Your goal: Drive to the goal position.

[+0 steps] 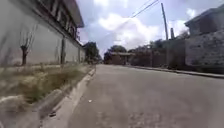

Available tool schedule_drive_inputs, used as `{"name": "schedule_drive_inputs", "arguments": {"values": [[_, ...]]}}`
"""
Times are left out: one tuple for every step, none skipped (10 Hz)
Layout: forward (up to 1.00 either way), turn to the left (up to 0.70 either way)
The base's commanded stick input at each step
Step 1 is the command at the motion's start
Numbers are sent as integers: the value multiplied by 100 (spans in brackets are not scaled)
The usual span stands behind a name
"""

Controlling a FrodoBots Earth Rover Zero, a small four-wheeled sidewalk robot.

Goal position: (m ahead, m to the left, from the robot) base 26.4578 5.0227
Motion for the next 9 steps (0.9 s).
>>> {"name": "schedule_drive_inputs", "arguments": {"values": [[100, 20], [100, 16], [100, 10], [100, 7], [100, 4], [100, 2], [100, 5], [100, 9], [100, 15]]}}
